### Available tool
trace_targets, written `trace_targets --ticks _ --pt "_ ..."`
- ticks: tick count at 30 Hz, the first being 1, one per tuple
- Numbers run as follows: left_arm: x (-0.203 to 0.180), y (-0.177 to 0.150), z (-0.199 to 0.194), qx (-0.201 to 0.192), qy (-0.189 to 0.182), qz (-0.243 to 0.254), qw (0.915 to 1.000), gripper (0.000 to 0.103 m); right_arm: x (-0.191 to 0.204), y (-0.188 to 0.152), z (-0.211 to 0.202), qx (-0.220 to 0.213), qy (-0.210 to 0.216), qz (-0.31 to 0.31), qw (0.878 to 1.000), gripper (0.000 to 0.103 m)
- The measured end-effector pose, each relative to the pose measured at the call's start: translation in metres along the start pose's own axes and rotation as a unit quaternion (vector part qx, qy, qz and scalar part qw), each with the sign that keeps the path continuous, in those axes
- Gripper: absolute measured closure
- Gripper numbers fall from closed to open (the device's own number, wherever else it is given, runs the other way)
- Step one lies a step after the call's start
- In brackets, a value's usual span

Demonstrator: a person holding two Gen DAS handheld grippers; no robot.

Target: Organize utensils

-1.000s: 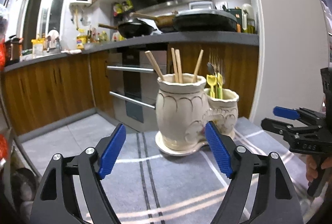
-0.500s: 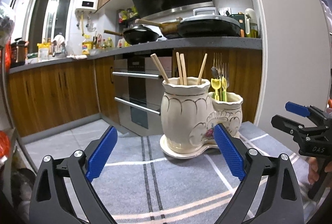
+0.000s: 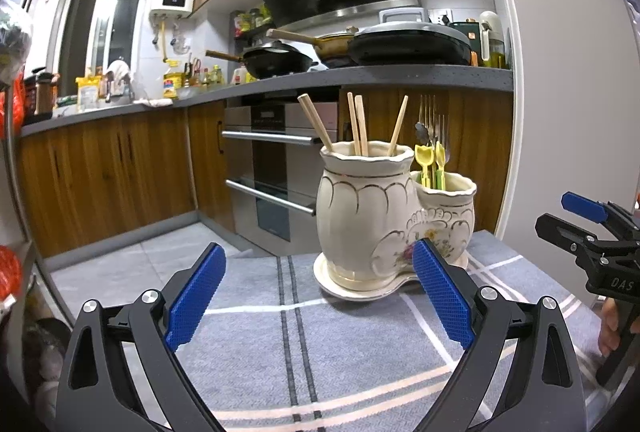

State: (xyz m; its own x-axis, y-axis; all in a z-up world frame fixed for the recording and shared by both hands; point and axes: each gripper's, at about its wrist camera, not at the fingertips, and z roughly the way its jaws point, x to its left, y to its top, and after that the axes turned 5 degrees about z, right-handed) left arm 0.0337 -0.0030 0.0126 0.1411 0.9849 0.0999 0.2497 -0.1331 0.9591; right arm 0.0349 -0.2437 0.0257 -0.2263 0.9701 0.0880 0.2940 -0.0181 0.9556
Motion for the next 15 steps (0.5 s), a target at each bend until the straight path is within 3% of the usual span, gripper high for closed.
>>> trace_targets --ticks 15 --pt "0.0013 -0.0009 -0.0009 0.0 0.002 -0.001 1.0 0.008 -0.0017 0.0008 -0.0003 0.001 -0.003 0.003 1.0 0.015"
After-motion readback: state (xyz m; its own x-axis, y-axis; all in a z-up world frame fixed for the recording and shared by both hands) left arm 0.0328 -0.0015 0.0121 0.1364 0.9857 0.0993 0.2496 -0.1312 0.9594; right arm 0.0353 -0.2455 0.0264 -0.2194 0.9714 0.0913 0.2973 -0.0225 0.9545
